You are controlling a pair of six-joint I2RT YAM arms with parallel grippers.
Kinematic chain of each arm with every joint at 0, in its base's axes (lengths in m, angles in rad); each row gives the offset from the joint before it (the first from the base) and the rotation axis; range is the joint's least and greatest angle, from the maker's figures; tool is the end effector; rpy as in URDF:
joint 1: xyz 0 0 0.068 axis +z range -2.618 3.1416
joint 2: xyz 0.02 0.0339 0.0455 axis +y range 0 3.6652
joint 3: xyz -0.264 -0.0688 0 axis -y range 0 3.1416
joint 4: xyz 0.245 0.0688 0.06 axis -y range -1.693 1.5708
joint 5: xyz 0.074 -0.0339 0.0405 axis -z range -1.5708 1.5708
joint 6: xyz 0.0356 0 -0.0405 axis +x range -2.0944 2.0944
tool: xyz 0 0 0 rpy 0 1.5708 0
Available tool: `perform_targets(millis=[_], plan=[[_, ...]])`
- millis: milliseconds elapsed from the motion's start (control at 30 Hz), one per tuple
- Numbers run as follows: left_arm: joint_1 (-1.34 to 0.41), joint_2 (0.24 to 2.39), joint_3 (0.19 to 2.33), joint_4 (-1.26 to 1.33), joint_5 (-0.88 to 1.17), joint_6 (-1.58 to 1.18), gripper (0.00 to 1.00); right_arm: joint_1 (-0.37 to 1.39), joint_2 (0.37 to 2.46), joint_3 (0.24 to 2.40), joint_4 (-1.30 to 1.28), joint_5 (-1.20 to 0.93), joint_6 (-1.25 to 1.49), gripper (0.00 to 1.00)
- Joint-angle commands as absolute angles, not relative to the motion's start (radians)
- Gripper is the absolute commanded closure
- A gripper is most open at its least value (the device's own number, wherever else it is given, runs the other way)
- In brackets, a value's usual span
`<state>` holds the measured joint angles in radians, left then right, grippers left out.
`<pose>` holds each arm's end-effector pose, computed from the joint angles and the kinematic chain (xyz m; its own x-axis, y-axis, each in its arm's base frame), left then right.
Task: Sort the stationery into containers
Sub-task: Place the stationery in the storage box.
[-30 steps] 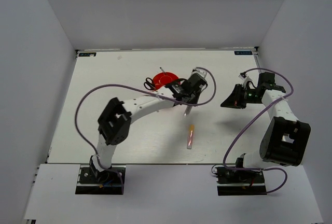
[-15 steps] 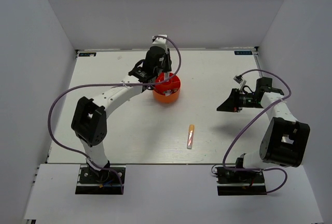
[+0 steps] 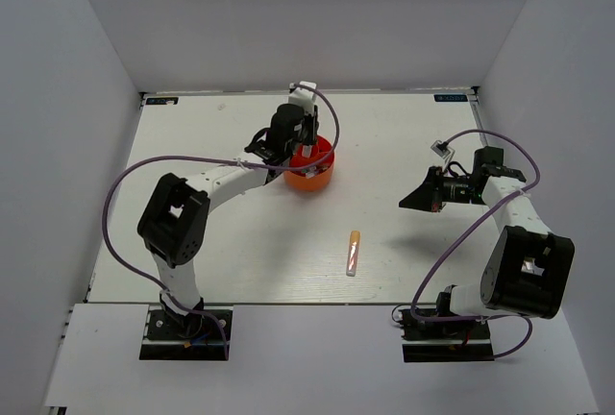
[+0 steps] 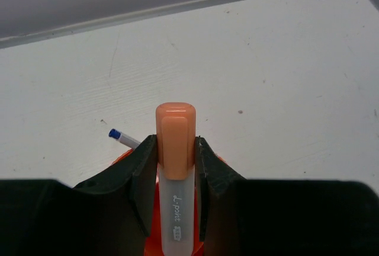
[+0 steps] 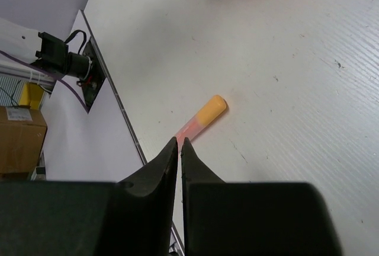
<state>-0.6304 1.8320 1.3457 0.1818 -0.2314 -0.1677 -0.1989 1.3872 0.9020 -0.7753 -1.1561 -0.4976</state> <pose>0.3574 -0.2507 0.2745 -0.3051 0.0215 -0.9521 0.3510 0.9319 -0.0914 0.2451 -0.0162 0.2277 -0.7275 -0.0495 -0.6843 -0.6163 0.4854 0.6201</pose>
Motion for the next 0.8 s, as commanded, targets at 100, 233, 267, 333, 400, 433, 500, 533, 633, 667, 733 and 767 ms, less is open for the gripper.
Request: perform_targets(millis=[100, 233, 267, 333, 400, 433, 500, 533, 633, 667, 733, 767], plan=[[-0.627, 1.851, 1.313, 0.264, -0.244, -0.12, 1.0, -0.198, 1.368, 0.899, -0.765, -1.204, -0.534, 0.9], [-0.626, 1.852, 1.313, 0.276, -0.247, -0.127, 1.0, -0.196, 1.355, 0.888, -0.755, -1.197, -0.531, 0.9], [-0.623, 1.85, 1.313, 0.279, -0.244, -0.132, 1.0, -0.196, 1.35, 0.89, -0.752, -1.197, -0.531, 0.9], [-0.624, 1.839, 1.312, 0.279, -0.229, -0.144, 1.0, -0.195, 1.35, 0.884, -0.747, -1.193, -0.525, 0.9], [-0.626, 1.83, 1.315, 0.282, -0.221, -0.141, 1.0, -0.195, 1.35, 0.884, -0.746, -1.193, -0.526, 0.9], [-0.627, 1.825, 1.315, 0.276, -0.221, -0.134, 1.0, -0.195, 1.353, 0.882, -0.747, -1.192, -0.525, 0.9], [-0.627, 1.825, 1.309, 0.262, -0.227, -0.135, 1.0, -0.196, 1.355, 0.887, -0.749, -1.193, -0.525, 0.88], [-0.629, 1.821, 1.301, 0.264, -0.224, -0.137, 1.0, -0.195, 1.355, 0.885, -0.747, -1.19, -0.525, 0.86], [-0.629, 1.809, 1.256, 0.278, -0.242, -0.143, 0.98, -0.198, 1.351, 0.887, -0.75, -1.193, -0.526, 0.79], [-0.627, 1.804, 1.24, 0.282, -0.247, -0.146, 0.95, -0.196, 1.351, 0.887, -0.752, -1.192, -0.523, 0.73], [-0.627, 1.799, 1.22, 0.284, -0.256, -0.158, 0.85, -0.196, 1.348, 0.888, -0.755, -1.186, -0.525, 0.68], [-0.627, 1.793, 1.213, 0.285, -0.258, -0.16, 0.71, -0.199, 1.35, 0.89, -0.753, -1.186, -0.528, 0.63]])
